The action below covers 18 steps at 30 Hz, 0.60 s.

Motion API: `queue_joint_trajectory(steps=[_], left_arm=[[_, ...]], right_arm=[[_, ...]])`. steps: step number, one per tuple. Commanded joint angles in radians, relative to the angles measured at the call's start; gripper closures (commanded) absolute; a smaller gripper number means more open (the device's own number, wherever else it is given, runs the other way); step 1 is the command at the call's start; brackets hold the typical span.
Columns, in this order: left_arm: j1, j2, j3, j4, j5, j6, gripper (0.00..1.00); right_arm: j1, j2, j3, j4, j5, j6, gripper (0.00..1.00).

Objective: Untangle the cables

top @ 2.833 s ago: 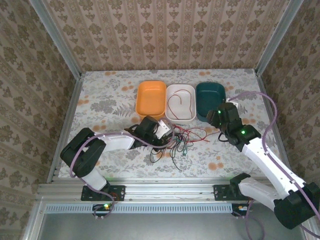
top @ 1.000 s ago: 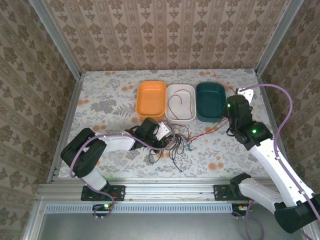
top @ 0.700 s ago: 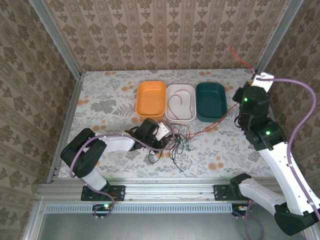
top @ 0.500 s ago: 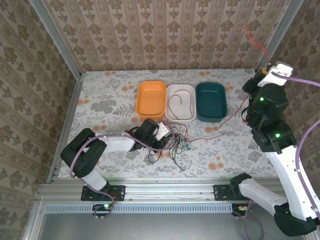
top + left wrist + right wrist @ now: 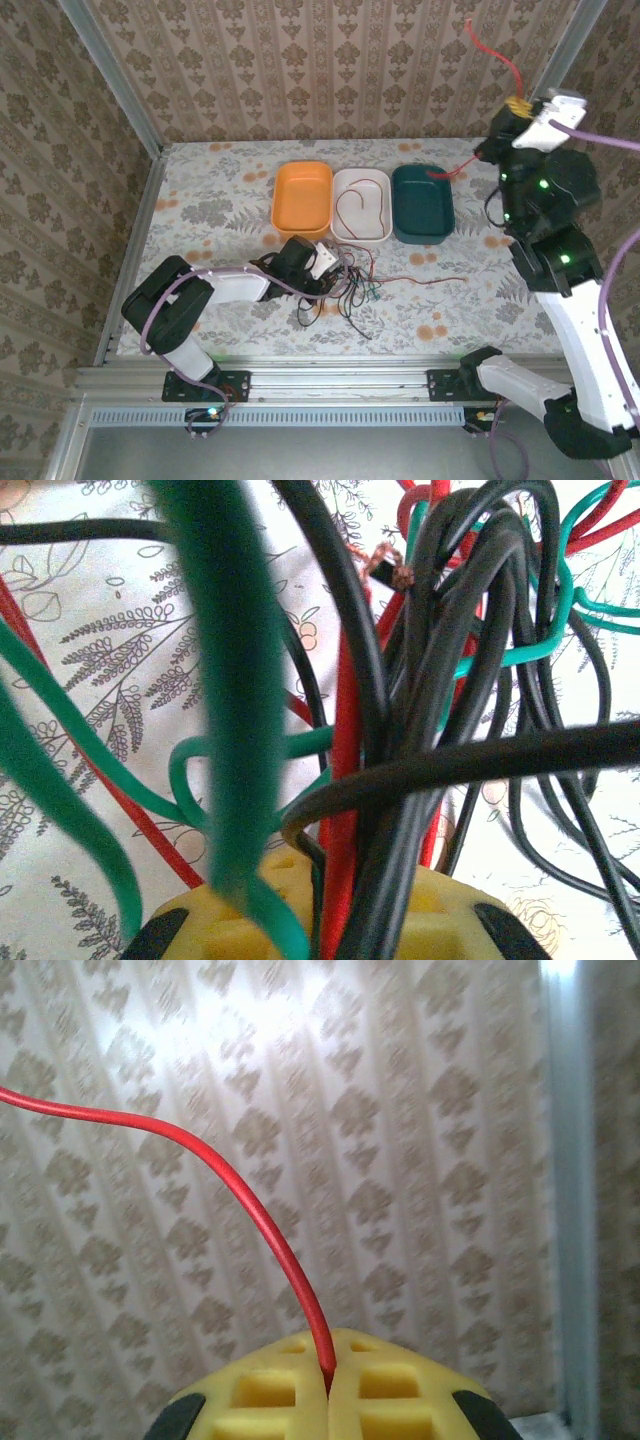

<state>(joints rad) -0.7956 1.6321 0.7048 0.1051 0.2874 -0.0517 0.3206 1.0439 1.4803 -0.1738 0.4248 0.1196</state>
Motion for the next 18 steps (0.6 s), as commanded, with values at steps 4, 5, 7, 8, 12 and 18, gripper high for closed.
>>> queue_joint_trajectory(steps=[4,5,7,8,12,18], left_arm=[[0.016,0.018,0.007,-0.027,0.036,-0.067,1.0],[0.01,0.006,0.001,-0.016,0.023,-0.062,1.0],[0.001,-0.012,-0.012,-0.001,0.004,-0.055,1.0],[-0.001,-0.021,-0.019,0.007,-0.003,-0.054,1.0],[-0.002,-0.035,-0.028,0.018,-0.011,-0.072,1.0],[-0.003,-0.034,-0.033,0.025,-0.017,-0.082,1.0]], right_arm=[[0.03,0.243,0.029,-0.005,-0.172,0.158,1.0],[0.031,0.284,0.05,-0.004,-0.172,0.16,1.0],[0.032,0.355,0.081,0.007,-0.176,0.154,1.0],[0.031,0.399,0.099,0.007,-0.183,0.155,1.0],[0.032,0.51,0.102,-0.005,-0.204,0.176,1.0],[0.029,0.649,0.015,-0.08,-0.232,0.29,1.0]])
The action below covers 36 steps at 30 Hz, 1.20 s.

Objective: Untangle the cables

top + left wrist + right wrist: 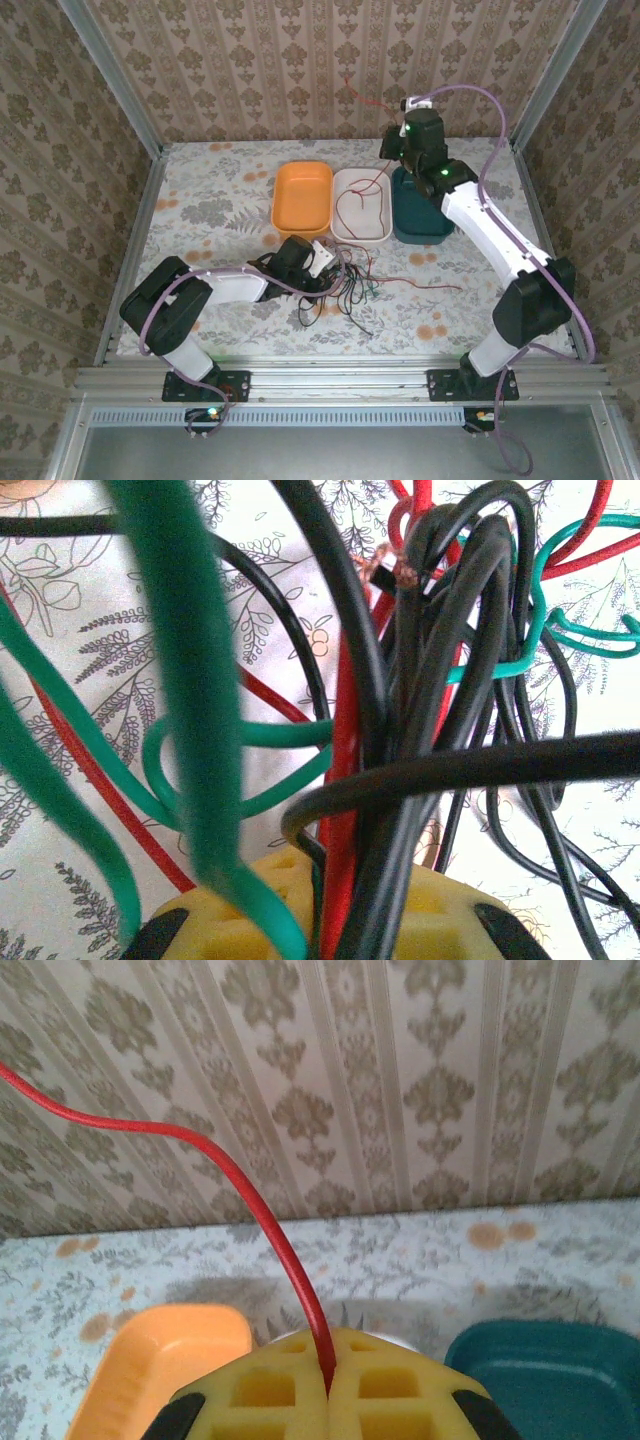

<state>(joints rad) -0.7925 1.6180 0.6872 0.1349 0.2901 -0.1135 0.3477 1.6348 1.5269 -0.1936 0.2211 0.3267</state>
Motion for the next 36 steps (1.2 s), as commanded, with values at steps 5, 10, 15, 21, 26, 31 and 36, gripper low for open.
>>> queue_joint_trajectory(steps=[5,10,15,21,26,31,36], left_arm=[[-0.006,-0.015,-0.001,-0.021,-0.016,-0.008,1.0],[-0.006,-0.012,0.009,-0.03,-0.013,-0.006,1.0],[-0.006,-0.007,0.007,-0.014,-0.012,-0.01,1.0],[-0.005,0.002,0.014,-0.007,-0.011,-0.015,1.0],[-0.006,-0.003,0.008,-0.001,-0.012,-0.02,1.0],[-0.006,-0.006,0.006,0.0,-0.012,-0.018,1.0],[-0.006,-0.006,0.005,0.002,-0.012,-0.013,1.0]], right_arm=[[0.002,0.203,-0.061,-0.143,-0.107,0.175,1.0],[0.002,0.274,-0.078,-0.185,-0.124,0.228,1.0],[0.002,0.321,-0.057,-0.246,-0.133,0.248,1.0],[0.002,0.296,-0.091,-0.231,-0.119,0.259,1.0],[0.002,0.231,-0.121,-0.201,-0.101,0.265,0.58],[0.002,0.133,-0.174,-0.197,-0.074,0.261,0.5],[0.002,0.011,-0.295,-0.26,-0.144,0.245,0.49]])
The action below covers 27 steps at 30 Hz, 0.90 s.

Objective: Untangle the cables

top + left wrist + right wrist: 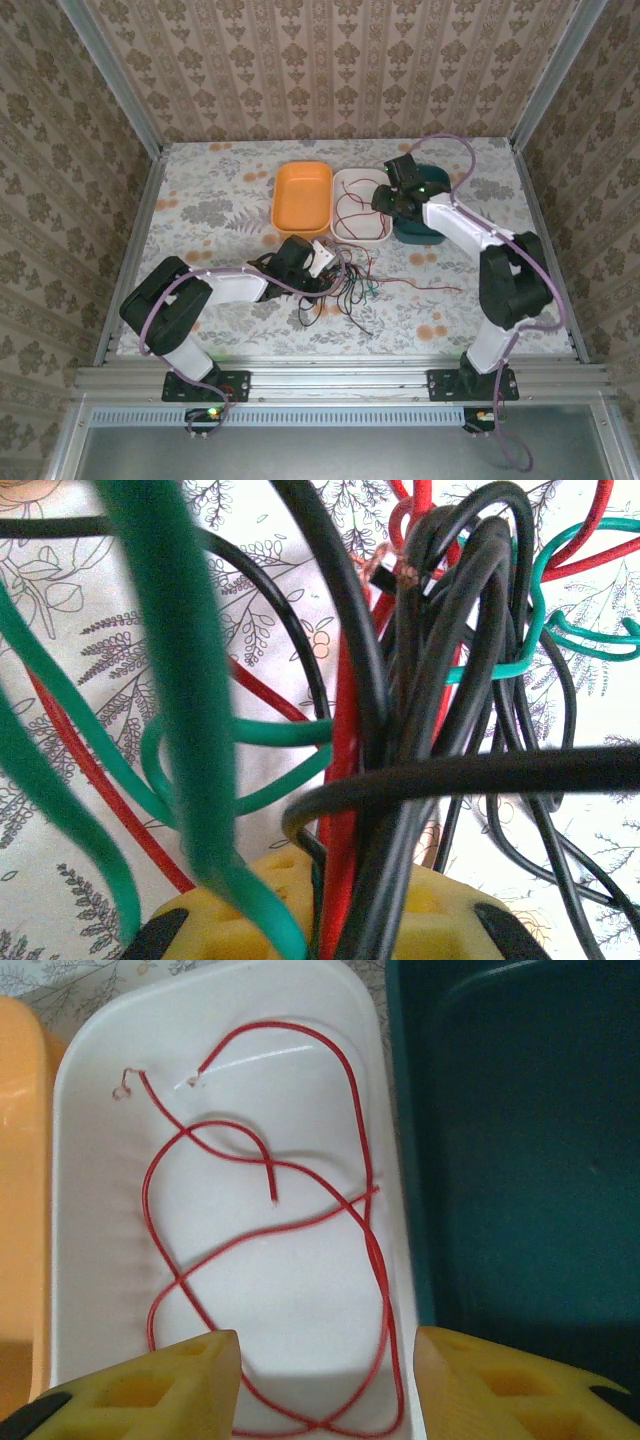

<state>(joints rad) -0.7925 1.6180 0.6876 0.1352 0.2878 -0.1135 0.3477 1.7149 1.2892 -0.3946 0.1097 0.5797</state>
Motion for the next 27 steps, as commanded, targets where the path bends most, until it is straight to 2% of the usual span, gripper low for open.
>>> queue_joint_trajectory(steps=[1,5,8,10,16,24,27], left_arm=[[-0.006,-0.006,0.004,0.002,-0.01,-0.012,1.0],[-0.004,-0.001,0.004,0.007,-0.006,-0.005,1.0],[-0.002,0.01,0.011,0.006,0.008,0.0,1.0],[0.0,0.021,0.019,0.002,0.015,0.005,1.0],[0.004,0.034,0.044,-0.012,0.024,0.011,1.0],[0.012,0.043,0.057,-0.035,0.037,0.032,1.0],[0.013,0.046,0.062,-0.033,0.039,0.033,1.0]], right_arm=[[0.002,-0.09,-0.083,-0.076,-0.075,-0.027,0.49],[0.002,-0.148,-0.171,-0.223,-0.286,-0.143,0.48],[0.002,-0.146,-0.204,-0.33,-0.376,-0.207,0.48],[0.002,-0.135,-0.235,-0.336,-0.437,-0.23,0.47],[0.002,-0.074,-0.252,-0.376,-0.464,-0.256,0.47],[0.004,-0.098,-0.326,-0.411,-0.507,-0.272,0.47],[0.004,-0.1,-0.338,-0.409,-0.505,-0.27,0.51]])
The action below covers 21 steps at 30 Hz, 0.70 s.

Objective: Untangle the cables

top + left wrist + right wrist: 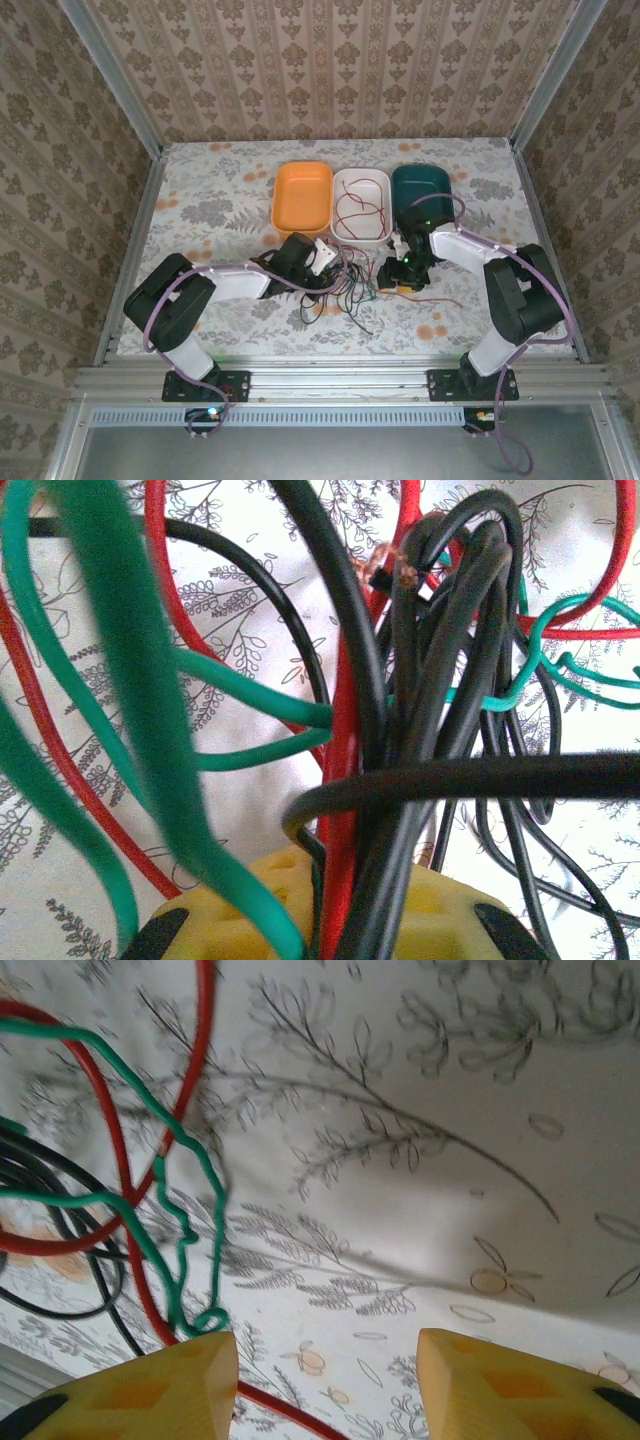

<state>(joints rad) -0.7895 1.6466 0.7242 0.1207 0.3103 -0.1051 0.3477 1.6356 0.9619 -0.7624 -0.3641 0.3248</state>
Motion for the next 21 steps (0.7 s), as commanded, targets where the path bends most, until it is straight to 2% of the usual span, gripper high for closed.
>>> queue_joint_trajectory(steps=[1,4,12,21], left_arm=[[0.01,0.019,0.027,-0.016,0.018,0.024,1.0],[0.011,0.026,0.028,-0.01,0.022,0.017,1.0],[0.011,0.039,0.035,-0.018,0.027,0.028,1.0],[0.011,0.047,0.049,-0.028,0.033,0.041,1.0]], right_arm=[[0.004,-0.019,-0.01,-0.044,-0.032,-0.016,0.54],[0.006,-0.023,-0.011,-0.052,-0.052,-0.017,0.6],[0.013,-0.078,-0.04,-0.073,-0.096,-0.011,0.53],[0.068,-0.046,-0.035,-0.1,-0.097,-0.028,0.51]])
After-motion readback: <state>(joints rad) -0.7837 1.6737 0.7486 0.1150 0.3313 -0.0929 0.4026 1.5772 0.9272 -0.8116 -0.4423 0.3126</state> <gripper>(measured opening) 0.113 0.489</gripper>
